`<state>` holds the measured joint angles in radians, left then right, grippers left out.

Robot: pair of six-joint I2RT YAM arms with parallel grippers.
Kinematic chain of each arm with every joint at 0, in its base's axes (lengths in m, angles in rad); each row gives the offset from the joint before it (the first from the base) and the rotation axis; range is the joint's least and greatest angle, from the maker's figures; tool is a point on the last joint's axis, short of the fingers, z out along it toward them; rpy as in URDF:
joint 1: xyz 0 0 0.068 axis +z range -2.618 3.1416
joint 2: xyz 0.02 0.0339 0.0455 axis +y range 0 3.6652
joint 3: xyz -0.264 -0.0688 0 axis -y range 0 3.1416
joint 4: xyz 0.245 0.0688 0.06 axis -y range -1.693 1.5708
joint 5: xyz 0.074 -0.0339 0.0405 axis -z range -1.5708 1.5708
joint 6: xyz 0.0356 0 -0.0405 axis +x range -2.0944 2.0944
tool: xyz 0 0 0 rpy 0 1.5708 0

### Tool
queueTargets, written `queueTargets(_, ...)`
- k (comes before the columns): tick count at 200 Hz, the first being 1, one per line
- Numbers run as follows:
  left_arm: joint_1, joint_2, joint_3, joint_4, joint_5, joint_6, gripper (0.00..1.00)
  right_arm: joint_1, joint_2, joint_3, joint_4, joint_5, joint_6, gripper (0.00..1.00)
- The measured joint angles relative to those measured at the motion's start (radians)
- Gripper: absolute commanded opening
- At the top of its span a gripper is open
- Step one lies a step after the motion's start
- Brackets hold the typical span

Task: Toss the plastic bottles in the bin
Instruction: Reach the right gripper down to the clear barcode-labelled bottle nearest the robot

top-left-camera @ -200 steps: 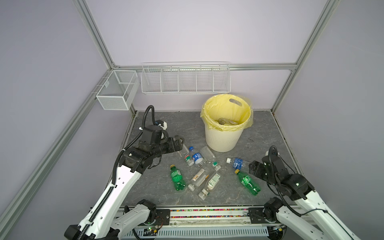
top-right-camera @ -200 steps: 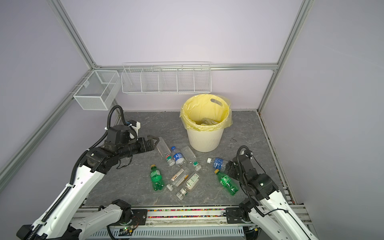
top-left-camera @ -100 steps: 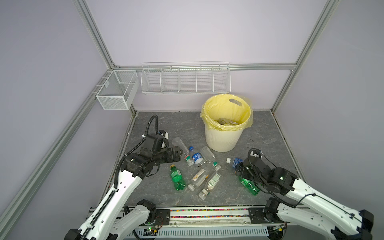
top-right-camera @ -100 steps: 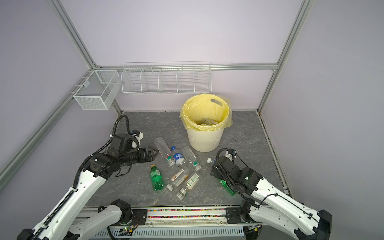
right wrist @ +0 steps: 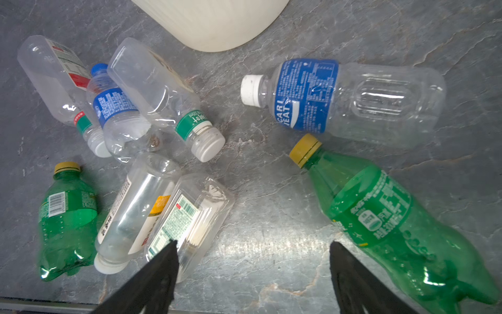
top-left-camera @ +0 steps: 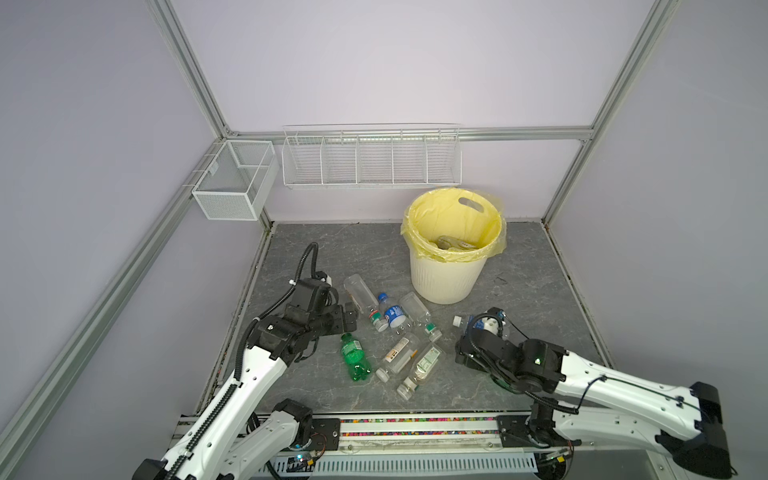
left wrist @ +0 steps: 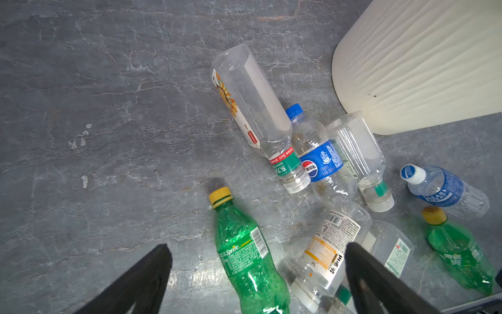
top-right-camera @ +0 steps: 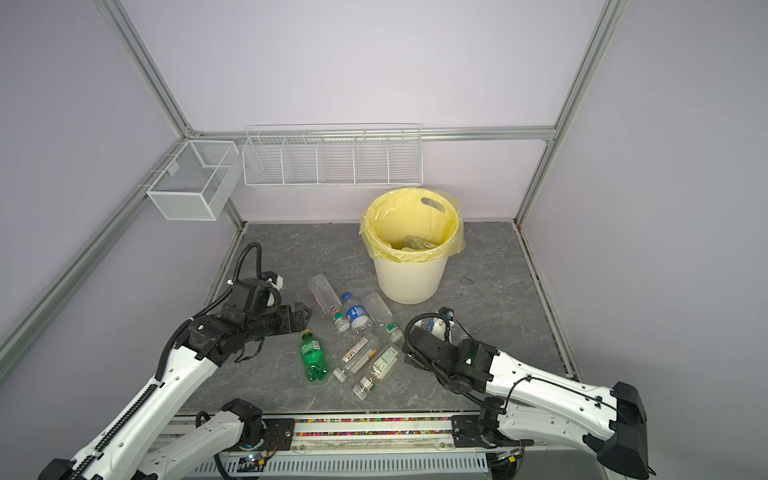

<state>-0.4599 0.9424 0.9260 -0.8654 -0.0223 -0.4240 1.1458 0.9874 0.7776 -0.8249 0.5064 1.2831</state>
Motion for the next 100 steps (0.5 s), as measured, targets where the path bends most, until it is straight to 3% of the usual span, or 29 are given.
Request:
queueTargets(37, 0.0, 0.055, 0.005, 0.008, -0.008, -0.023, 0.99, 0.045, 0.122, 0.058, 0.009, 0.035, 0.077, 0.89)
queueTargets(100, 0.0, -0.061, -0.115, 0.053, 0.004, -0.154, 0.99, 0.049, 0.253, 0.135, 0.058, 0.035, 0.103, 0.89)
